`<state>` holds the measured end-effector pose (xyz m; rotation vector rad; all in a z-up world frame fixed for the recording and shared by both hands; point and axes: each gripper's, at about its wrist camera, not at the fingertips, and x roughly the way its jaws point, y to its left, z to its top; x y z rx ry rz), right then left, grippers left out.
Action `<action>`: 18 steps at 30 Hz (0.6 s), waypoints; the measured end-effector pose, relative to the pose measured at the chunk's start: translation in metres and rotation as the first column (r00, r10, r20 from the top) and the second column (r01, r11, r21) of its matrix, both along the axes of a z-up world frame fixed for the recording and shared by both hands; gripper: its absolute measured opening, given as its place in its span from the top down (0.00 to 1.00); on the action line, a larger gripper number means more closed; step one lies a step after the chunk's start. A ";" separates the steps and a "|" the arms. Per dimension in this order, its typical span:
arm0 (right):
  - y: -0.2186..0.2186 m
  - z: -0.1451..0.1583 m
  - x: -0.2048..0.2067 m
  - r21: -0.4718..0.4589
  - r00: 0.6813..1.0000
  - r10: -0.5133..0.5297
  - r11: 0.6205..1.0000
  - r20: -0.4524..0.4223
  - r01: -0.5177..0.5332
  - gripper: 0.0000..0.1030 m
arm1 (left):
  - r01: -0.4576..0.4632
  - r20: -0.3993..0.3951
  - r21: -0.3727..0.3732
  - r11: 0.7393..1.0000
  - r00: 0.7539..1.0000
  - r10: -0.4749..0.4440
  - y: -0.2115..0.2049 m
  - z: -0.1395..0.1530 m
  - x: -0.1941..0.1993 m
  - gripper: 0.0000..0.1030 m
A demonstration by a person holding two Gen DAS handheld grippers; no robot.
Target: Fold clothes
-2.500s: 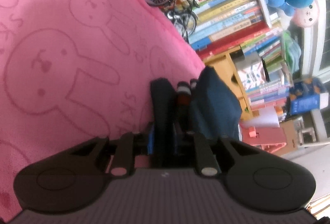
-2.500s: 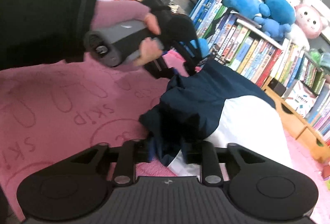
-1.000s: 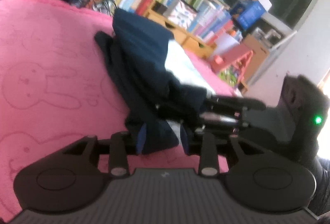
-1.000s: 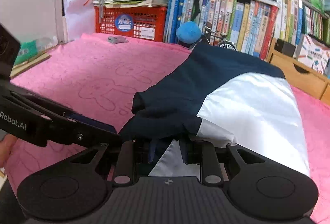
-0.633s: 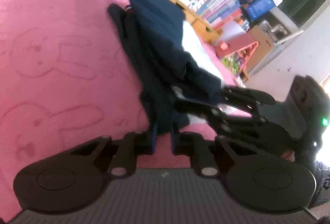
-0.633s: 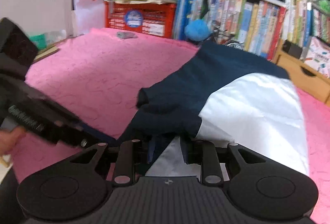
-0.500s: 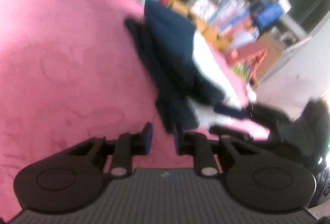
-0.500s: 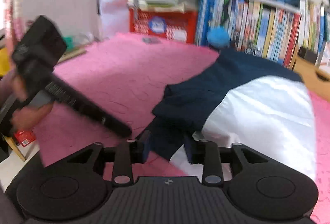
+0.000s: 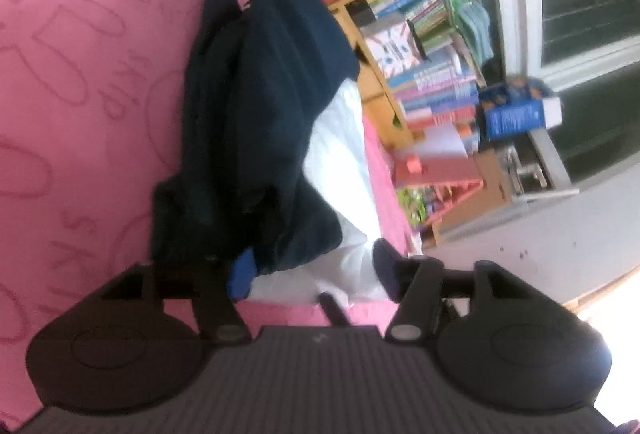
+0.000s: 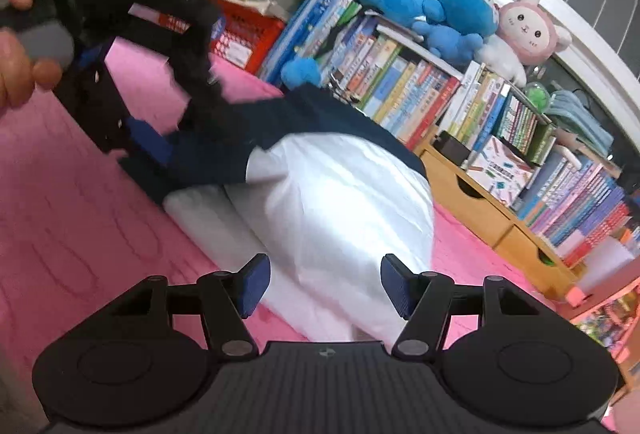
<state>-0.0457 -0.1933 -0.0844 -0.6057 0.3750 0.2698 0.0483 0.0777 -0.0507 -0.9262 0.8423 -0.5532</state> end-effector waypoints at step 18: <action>0.034 -0.014 0.003 -0.145 0.932 0.339 0.936 0.131 -0.320 0.86 | -0.292 0.472 0.853 0.433 0.787 -0.398 -0.059 0.059 -0.088 0.50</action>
